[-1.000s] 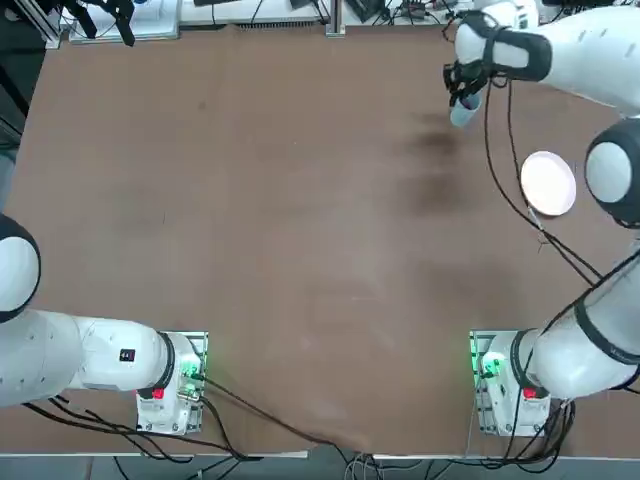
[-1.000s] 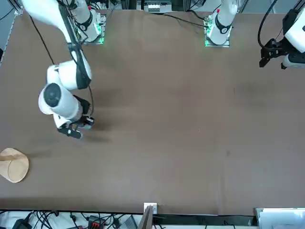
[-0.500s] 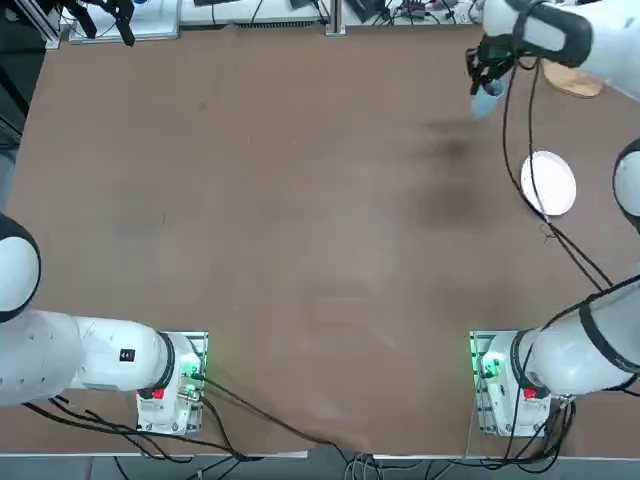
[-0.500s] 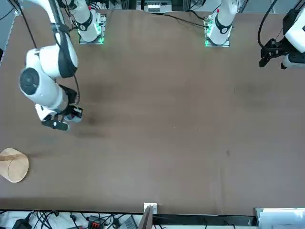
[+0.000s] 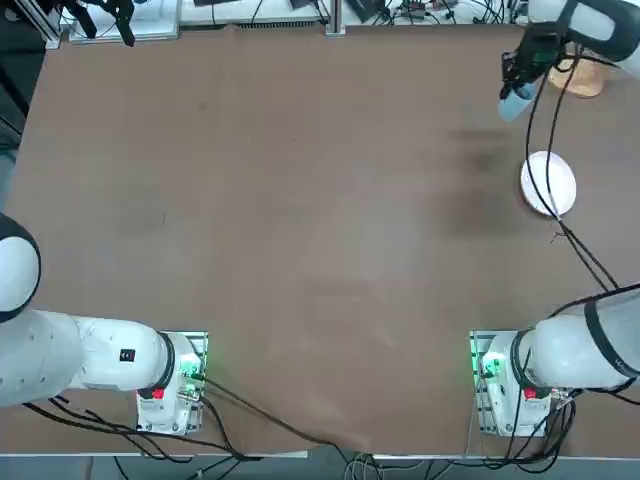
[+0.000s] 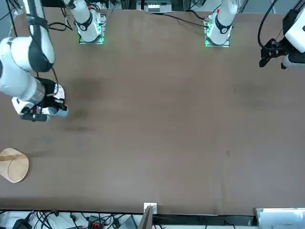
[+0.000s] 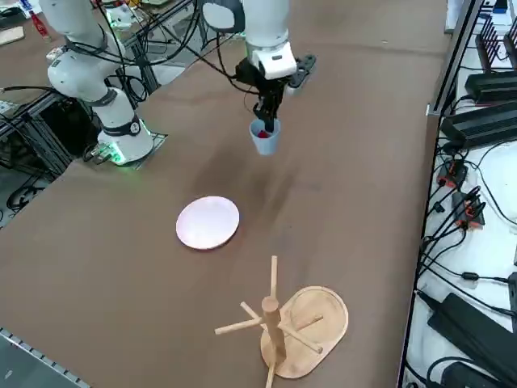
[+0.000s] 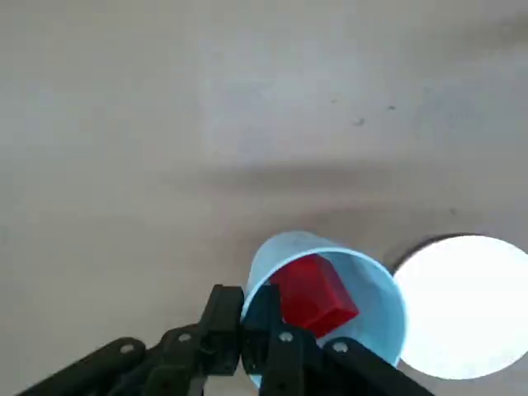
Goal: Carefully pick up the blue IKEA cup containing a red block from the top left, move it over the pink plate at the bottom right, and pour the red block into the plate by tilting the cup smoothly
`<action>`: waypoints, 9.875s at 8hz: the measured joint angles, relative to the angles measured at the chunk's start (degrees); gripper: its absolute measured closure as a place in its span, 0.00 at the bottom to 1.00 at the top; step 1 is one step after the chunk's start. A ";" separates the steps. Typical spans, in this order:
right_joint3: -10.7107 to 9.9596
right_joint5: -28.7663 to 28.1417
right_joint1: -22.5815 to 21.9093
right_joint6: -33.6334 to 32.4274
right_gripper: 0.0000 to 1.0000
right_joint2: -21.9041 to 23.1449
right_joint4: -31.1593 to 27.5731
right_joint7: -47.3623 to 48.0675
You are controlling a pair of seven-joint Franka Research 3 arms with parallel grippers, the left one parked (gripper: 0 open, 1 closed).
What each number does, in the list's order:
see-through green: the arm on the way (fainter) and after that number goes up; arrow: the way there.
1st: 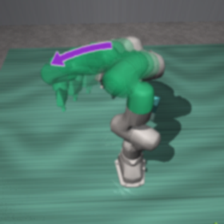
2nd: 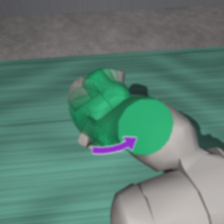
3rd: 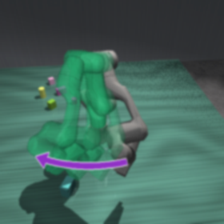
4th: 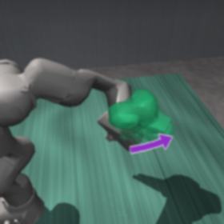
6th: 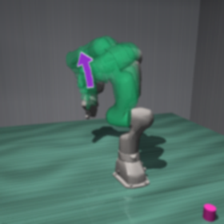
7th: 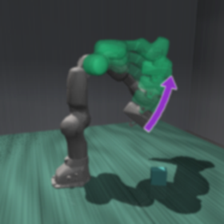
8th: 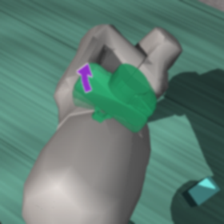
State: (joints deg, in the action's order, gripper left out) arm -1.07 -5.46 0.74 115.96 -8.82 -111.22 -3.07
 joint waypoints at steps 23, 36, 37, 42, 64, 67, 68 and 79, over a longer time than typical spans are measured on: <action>-0.19 -38.81 42.23 -40.54 0.96 -18.11 0.69 -56.36; -0.14 -43.10 45.74 -55.75 0.96 -34.43 12.55 -58.44; -0.13 -43.11 45.97 -56.21 0.96 -35.13 13.26 -58.45; -0.13 -43.13 47.49 -58.62 0.96 -36.76 16.20 -58.52; 1.64 -0.17 0.57 -1.97 0.96 -4.78 5.38 14.39; 1.67 0.58 -8.29 -1.73 0.96 -4.76 5.61 30.44; 1.66 1.93 -10.11 -1.61 0.96 -5.00 5.56 34.13; -1.01 6.58 -17.65 9.26 0.96 -21.29 8.85 56.02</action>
State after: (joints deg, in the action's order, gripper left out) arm -2.09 1.12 -16.91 125.22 -30.11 -102.37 52.95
